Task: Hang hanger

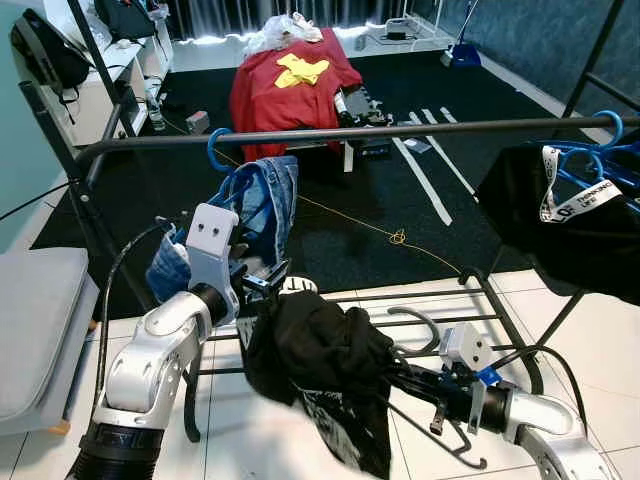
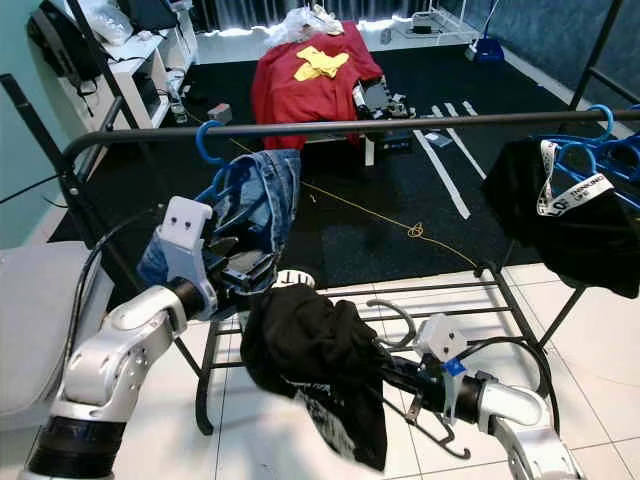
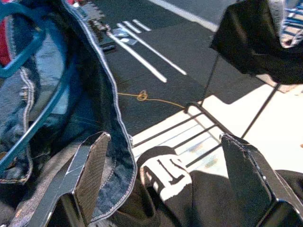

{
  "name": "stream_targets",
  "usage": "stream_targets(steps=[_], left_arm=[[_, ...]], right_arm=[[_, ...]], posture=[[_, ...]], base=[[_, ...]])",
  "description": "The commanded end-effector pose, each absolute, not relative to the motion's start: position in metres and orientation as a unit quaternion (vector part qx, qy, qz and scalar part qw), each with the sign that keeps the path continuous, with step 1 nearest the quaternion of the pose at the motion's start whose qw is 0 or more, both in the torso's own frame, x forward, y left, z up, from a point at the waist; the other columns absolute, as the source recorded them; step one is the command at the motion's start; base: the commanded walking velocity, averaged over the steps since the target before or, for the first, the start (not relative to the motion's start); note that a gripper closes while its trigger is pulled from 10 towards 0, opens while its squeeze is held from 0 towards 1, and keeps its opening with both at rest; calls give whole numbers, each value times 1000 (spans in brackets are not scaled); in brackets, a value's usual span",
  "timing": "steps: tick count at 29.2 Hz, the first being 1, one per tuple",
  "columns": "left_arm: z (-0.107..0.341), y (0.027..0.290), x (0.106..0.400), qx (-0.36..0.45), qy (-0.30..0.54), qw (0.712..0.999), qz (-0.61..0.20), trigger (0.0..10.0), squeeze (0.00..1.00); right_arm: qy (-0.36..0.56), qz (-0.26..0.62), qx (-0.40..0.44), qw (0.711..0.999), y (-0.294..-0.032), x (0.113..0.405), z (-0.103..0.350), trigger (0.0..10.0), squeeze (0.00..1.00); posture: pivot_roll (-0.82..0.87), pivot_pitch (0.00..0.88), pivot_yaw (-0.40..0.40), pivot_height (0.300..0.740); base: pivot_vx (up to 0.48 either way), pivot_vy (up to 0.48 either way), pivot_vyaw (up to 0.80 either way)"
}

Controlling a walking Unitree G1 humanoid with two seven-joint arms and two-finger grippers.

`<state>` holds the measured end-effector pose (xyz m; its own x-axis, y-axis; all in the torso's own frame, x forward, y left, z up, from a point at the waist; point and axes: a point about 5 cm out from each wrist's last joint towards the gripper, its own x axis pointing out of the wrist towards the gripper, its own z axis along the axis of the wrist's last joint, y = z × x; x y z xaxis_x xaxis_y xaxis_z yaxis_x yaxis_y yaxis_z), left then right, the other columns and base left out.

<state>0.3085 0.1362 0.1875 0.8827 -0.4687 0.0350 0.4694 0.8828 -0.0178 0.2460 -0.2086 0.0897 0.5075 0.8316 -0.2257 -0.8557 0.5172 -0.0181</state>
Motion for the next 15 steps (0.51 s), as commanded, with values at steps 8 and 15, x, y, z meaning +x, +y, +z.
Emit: stream_targets(steps=[8,15], left_arm=[[160,130,301,13,62,958,-281,10000,0],[160,118,292,-1,67,943,-327,10000,0]], right_arm=[[58,374,-87,921,-226,263,100,0,0],[130,288,-75,946,-232,270,83,0,0]], posture=[[12,113,51,740],[16,112,51,740]], base=[[0,0,0],[0,0,0]])
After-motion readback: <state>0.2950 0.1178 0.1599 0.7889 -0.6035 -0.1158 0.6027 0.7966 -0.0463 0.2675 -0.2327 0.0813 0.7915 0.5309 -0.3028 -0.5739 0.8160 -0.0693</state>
